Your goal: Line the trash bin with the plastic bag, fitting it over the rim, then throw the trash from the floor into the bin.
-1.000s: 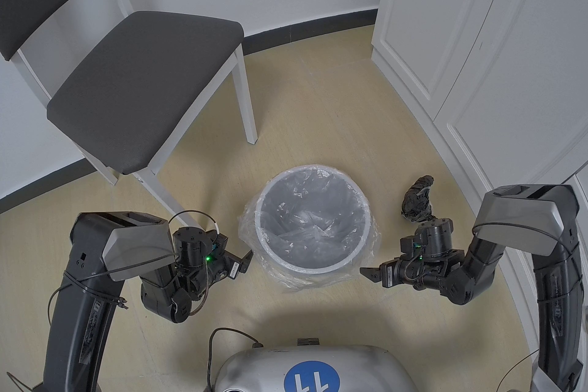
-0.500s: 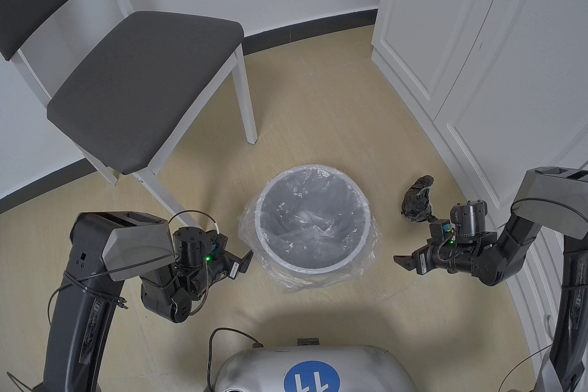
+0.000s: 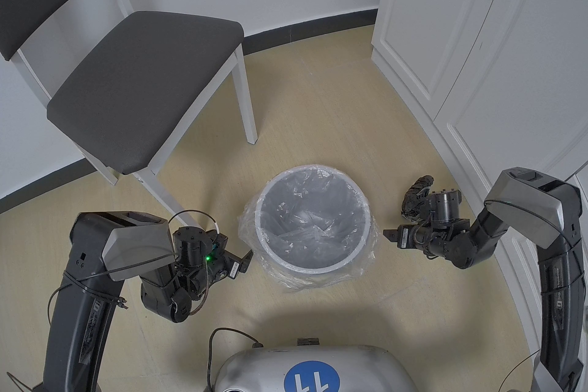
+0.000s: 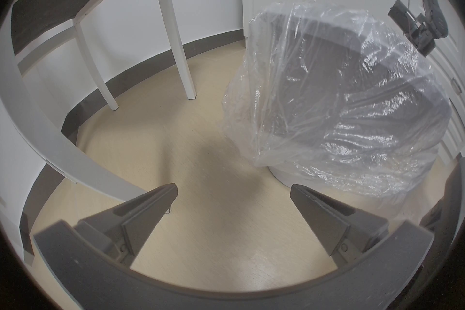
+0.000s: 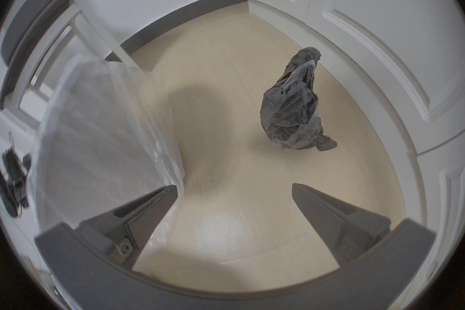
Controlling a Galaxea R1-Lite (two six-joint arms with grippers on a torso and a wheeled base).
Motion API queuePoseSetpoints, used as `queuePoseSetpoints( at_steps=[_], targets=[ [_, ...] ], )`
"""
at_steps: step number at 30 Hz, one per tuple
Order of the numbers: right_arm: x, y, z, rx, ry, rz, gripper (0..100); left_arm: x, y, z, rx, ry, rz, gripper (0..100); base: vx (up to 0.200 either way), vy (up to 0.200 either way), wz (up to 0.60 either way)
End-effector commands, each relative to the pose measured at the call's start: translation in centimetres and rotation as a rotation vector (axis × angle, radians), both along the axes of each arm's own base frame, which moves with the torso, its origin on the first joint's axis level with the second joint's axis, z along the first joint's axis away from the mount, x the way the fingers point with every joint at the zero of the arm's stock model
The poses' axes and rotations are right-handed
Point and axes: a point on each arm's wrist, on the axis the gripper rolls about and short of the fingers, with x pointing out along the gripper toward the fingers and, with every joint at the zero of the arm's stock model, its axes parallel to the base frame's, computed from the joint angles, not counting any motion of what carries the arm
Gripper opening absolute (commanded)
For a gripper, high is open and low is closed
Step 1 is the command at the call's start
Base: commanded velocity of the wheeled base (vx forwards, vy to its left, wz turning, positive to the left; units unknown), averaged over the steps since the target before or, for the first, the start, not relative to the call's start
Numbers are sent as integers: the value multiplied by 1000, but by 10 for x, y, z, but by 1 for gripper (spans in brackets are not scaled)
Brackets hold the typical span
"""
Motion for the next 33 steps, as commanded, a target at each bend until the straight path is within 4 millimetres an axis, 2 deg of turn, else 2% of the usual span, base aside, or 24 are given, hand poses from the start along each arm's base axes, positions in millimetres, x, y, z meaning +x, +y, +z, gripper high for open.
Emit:
queuePoseSetpoints(
  at_steps=[1,4,12,25,33],
  targets=[
    [25,22,-26,69,48,-91,100,0,0,0,1,0,0,100,0,0,0],
    [32,32,-31,124,90,-123,100,0,0,0,1,-2,0,100,0,0,0],
    [39,63,-27,223,156,-150,100,0,0,0,0,-4,0,100,0,0,0],
    [38,63,-28,255,184,-168,100,0,-1,0,0,-3,-2,100,0,0,0],
    [32,55,-30,243,200,-184,100,-1,0,0,1,0,-2,100,0,0,0]
  ],
)
